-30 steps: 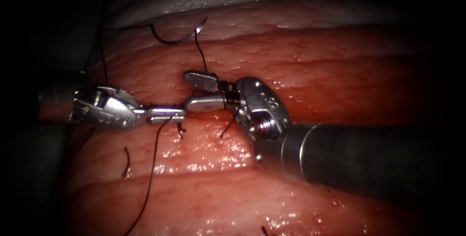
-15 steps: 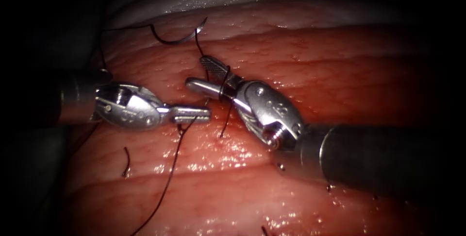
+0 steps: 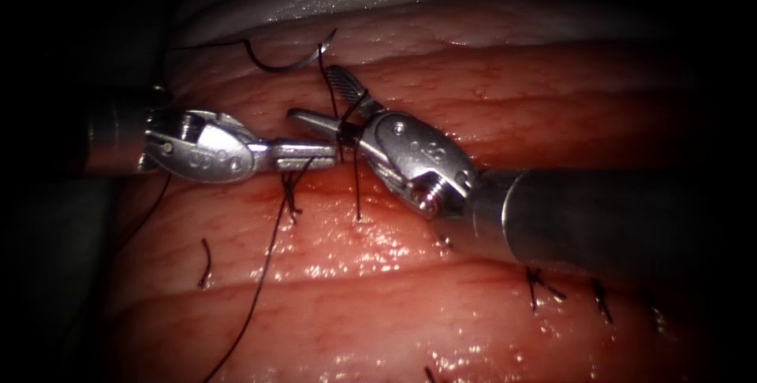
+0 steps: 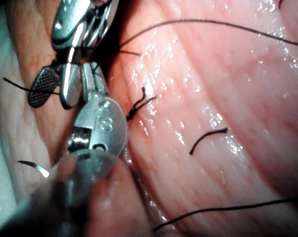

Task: Wound Closure
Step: Grasp the suture tail end with the right hand, then secure the thread by pulling the left arm up and the right arm down.

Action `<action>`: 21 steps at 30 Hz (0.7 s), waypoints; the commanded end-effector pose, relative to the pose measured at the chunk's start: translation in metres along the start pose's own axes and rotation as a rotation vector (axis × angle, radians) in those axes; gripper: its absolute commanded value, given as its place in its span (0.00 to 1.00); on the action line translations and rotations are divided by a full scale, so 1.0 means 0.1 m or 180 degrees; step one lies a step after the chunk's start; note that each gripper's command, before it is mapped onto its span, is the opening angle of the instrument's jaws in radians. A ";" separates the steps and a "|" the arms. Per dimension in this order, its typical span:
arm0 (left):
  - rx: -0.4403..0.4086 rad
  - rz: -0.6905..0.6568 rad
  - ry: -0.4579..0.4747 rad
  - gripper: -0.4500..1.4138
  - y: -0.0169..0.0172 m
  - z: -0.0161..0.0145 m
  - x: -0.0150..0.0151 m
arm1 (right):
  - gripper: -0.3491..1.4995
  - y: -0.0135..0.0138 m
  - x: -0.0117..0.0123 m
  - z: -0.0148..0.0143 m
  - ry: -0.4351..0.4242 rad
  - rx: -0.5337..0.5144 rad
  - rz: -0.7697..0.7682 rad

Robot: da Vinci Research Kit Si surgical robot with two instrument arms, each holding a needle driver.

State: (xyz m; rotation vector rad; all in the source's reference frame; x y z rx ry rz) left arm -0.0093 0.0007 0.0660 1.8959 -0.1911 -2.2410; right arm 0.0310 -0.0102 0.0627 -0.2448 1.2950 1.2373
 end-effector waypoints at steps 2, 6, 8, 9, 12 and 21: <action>0.0002 0.0005 0.0000 0.00 0.000 0.005 -0.005 | 0.00 -0.006 -0.005 0.008 -0.0038 0.0068 -0.0046; 0.0004 0.0012 0.0000 0.00 0.002 0.001 -0.006 | 0.00 -0.014 -0.005 0.001 -0.0030 -0.0013 -0.0078; 0.0004 0.0012 -0.0007 0.00 0.003 -0.001 -0.006 | 0.00 -0.016 -0.005 -0.004 -0.0016 -0.0014 -0.0095; 0.0014 0.0012 -0.0010 0.00 0.003 -0.001 -0.006 | 0.00 -0.016 -0.006 -0.007 -0.0005 -0.0019 -0.0102; 0.0016 0.0009 -0.0024 0.00 0.002 -0.003 -0.006 | 0.00 -0.015 -0.009 -0.019 0.0019 -0.0042 -0.0134; 0.0146 -0.0161 -0.0139 0.00 -0.048 -0.011 -0.014 | 0.00 -0.008 -0.064 -0.077 -0.0451 -0.0020 -0.0335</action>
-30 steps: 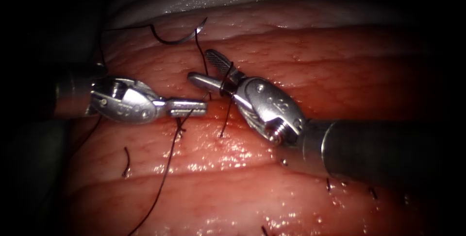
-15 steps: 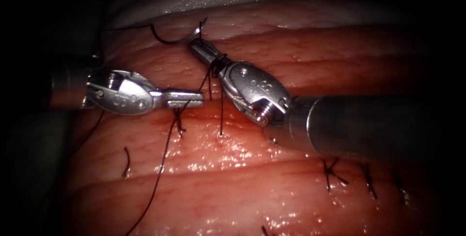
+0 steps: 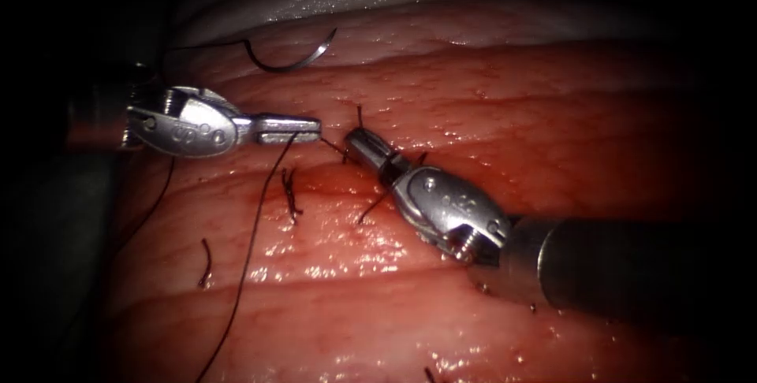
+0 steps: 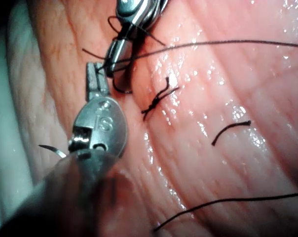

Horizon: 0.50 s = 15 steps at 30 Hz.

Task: Wound Closure
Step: Secure the thread by pulling the left arm up and the right arm down.

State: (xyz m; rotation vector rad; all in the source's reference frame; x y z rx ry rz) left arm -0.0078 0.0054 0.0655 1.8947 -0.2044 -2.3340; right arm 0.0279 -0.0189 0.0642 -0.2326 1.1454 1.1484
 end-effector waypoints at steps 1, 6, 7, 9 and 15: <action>0.0015 -0.0018 -0.0005 0.00 -0.008 0.007 -0.005 | 0.00 -0.008 -0.012 0.001 -0.0061 0.0021 -0.0008; 0.0082 -0.0060 -0.0062 0.00 -0.050 0.012 -0.016 | 0.00 -0.017 -0.014 -0.008 -0.0189 0.0074 -0.0037; 0.0125 -0.0091 -0.0060 0.00 -0.067 0.013 -0.023 | 0.00 -0.022 -0.012 -0.012 -0.0233 0.0104 -0.0026; 0.0141 -0.0102 -0.0073 0.00 -0.077 0.014 -0.029 | 0.00 -0.025 -0.011 -0.013 -0.0251 0.0114 -0.0028; 0.0260 -0.0195 -0.0211 0.00 -0.130 0.027 -0.099 | 0.00 -0.054 0.005 -0.044 -0.0671 0.0323 0.0087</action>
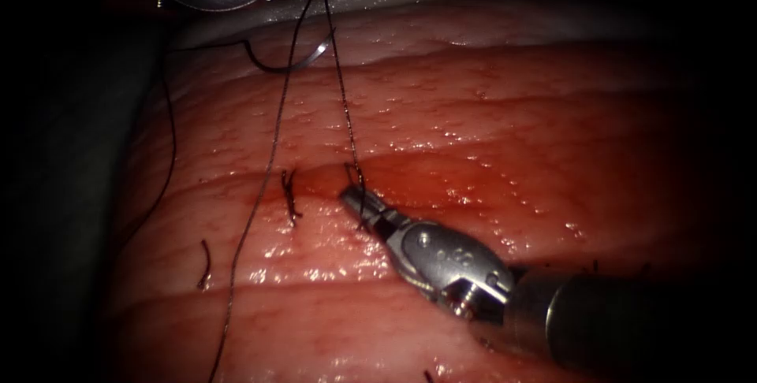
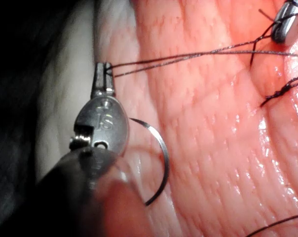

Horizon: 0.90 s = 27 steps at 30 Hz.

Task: Wound Closure
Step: Secure the thread by pulling the left arm up and the right arm down.

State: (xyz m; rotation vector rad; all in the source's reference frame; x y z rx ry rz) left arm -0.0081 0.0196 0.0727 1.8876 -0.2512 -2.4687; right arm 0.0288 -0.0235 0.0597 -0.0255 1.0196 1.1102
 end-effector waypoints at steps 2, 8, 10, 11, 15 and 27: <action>0.0012 0.0008 -0.0019 0.00 -0.009 0.008 -0.022 | 0.00 -0.014 -0.001 -0.002 -0.0128 0.0045 0.0008; 0.0024 -0.0032 -0.0039 0.00 -0.017 0.010 -0.051 | 0.00 -0.016 0.004 -0.011 -0.0218 0.0041 0.0135; 0.0077 -0.0044 -0.0025 0.00 -0.023 0.010 -0.057 | 0.00 -0.016 0.004 -0.014 -0.0277 0.0018 0.0198; 0.0095 -0.0048 -0.0020 0.00 -0.026 0.010 -0.059 | 0.00 -0.016 0.002 -0.016 -0.0295 0.0006 0.0229; 0.0164 -0.0053 -0.0009 0.00 -0.032 0.012 -0.068 | 0.00 -0.018 -0.010 -0.019 -0.0385 0.0030 0.0919; 0.0232 -0.0091 -0.0028 0.00 -0.043 0.010 -0.070 | 0.00 -0.024 -0.019 -0.018 -0.0250 0.0186 0.1366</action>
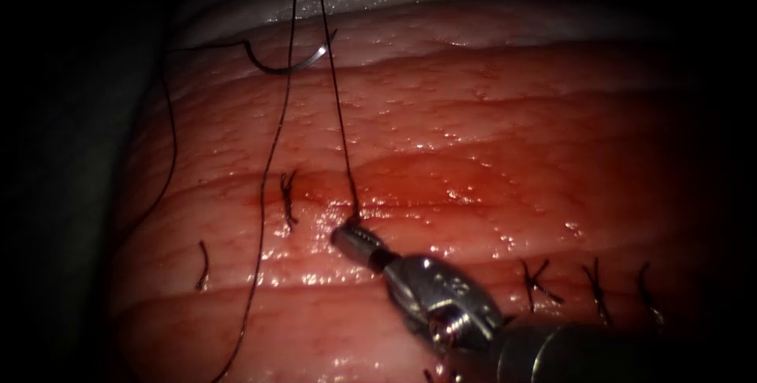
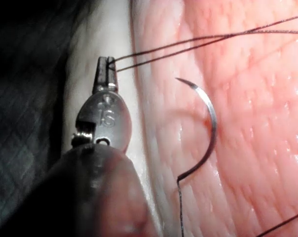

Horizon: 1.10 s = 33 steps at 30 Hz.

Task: Wound Closure
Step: Secure the thread by pulling the left arm up and the right arm down.

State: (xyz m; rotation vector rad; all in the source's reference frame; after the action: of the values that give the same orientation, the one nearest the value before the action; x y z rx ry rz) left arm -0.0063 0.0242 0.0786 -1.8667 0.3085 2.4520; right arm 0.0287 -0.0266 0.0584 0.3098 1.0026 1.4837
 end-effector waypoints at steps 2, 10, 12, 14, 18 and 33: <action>0.0020 0.0003 -0.0002 0.00 -0.006 0.009 -0.005 | 0.00 -0.002 -0.001 0.005 0.0132 0.0082 -0.0543; 0.0031 0.0025 -0.0019 0.00 0.000 0.010 -0.006 | 0.00 0.003 0.012 -0.003 0.0437 0.0768 -0.2178; 0.0032 0.0025 -0.0020 0.00 0.000 0.010 -0.006 | 0.00 0.005 0.016 -0.003 0.0443 0.0942 -0.2310; 0.0033 0.0022 -0.0023 0.00 -0.001 0.011 -0.006 | 0.00 0.006 0.020 -0.002 0.0448 0.1103 -0.2399; 0.0032 0.0017 -0.0024 0.00 -0.003 0.011 -0.007 | 0.00 0.005 0.025 -0.002 0.0508 0.1346 -0.2532; 0.0051 -0.0015 -0.0048 0.00 -0.012 0.013 -0.008 | 0.00 -0.012 0.029 -0.007 0.0754 0.1906 -0.3015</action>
State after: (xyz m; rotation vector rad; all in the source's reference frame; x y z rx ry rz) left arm -0.0066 0.0251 0.0791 -1.8367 0.3169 2.4521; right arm 0.0278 -0.0244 0.0555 0.0424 1.4964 0.3447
